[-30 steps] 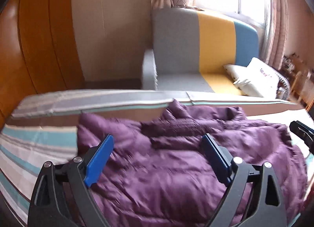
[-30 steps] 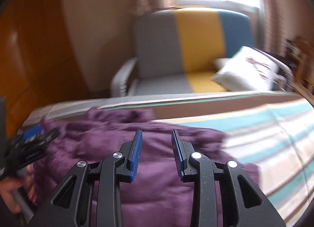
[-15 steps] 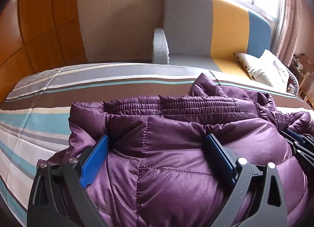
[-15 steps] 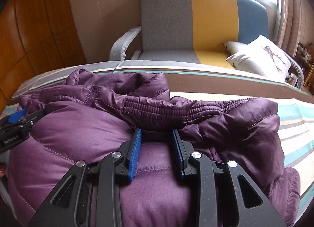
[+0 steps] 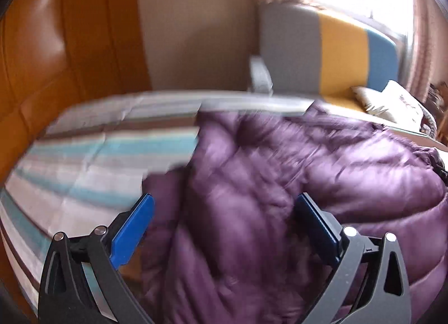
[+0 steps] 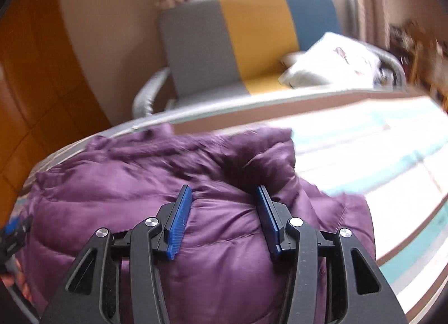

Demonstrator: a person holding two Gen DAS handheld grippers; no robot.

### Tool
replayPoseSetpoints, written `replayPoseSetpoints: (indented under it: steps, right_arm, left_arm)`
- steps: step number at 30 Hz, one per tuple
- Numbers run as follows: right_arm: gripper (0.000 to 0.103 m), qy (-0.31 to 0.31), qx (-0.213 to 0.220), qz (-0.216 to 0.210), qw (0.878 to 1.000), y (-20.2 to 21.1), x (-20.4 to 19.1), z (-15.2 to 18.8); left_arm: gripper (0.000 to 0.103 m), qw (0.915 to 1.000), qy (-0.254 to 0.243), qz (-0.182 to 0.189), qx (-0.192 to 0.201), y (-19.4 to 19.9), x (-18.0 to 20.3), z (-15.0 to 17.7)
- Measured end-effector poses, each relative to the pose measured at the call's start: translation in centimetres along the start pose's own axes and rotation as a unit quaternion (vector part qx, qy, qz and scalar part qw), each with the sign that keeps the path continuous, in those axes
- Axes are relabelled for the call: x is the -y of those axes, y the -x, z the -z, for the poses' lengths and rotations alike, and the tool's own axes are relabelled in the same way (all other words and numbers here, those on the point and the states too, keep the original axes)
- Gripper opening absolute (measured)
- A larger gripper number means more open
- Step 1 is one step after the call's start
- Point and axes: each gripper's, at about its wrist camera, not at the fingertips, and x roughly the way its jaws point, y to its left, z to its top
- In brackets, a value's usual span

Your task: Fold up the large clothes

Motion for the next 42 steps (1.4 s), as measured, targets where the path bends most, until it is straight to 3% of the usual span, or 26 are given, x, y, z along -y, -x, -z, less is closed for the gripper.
replayPoseSetpoints:
  steps: [2, 8, 12, 17, 18, 23, 26, 31, 36, 39, 42]
  right_arm:
    - [0.047, -0.003, -0.005, -0.004, 1.0, -0.7, 0.3, 0.4]
    - [0.047, 0.014, -0.002, 0.015, 1.0, 0.3, -0.7, 0.6]
    - [0.047, -0.003, 0.019, -0.044, 0.999, 4.6, -1.7, 2.3]
    - [0.047, 0.025, 0.028, -0.098, 0.994, 8.9, -5.1, 5.9]
    - [0.039, 0.03, 0.026, -0.102, 0.994, 9.3, -5.5, 6.3]
    - [0.018, 0.045, 0.011, -0.119, 0.992, 10.6, -7.8, 9.3]
    - [0.018, 0.059, 0.004, -0.113, 0.992, 11.1, -8.9, 10.1]
    - [0.018, 0.093, 0.013, -0.111, 0.989, 11.8, -10.6, 9.9]
    - [0.018, 0.112, -0.012, -0.089, 0.99, 9.5, -12.1, 10.0]
    - [0.017, 0.127, -0.042, -0.068, 0.989, 7.4, -12.2, 11.0]
    - [0.017, 0.138, -0.045, -0.067, 0.987, 6.2, -12.1, 11.6]
  left_arm:
    - [0.101, 0.9992, 0.025, 0.027, -0.015, -0.6, -0.9, 0.4]
    - [0.101, 0.999, 0.028, 0.026, -0.022, -0.2, -1.0, 0.5]
    - [0.101, 0.9967, 0.074, 0.031, -0.012, 1.9, -2.4, 2.5]
    - [0.101, 0.9805, 0.179, 0.076, -0.029, 3.1, -5.9, 6.4]
    - [0.101, 0.9774, 0.19, 0.086, -0.032, 3.4, -6.3, 7.0]
    - [0.101, 0.9789, 0.164, 0.116, -0.037, 4.7, -5.7, 8.0]
    - [0.098, 0.9768, 0.169, 0.122, -0.047, 4.7, -5.4, 8.3]
    - [0.082, 0.977, 0.167, 0.124, -0.048, 4.9, -5.1, 7.8]
    - [0.083, 0.9743, 0.181, 0.124, -0.054, 4.0, -5.2, 7.4]
    - [0.089, 0.9768, 0.17, 0.122, -0.046, 3.5, -4.9, 7.4]
    - [0.093, 0.9794, 0.16, 0.116, -0.043, 3.2, -4.3, 7.3]
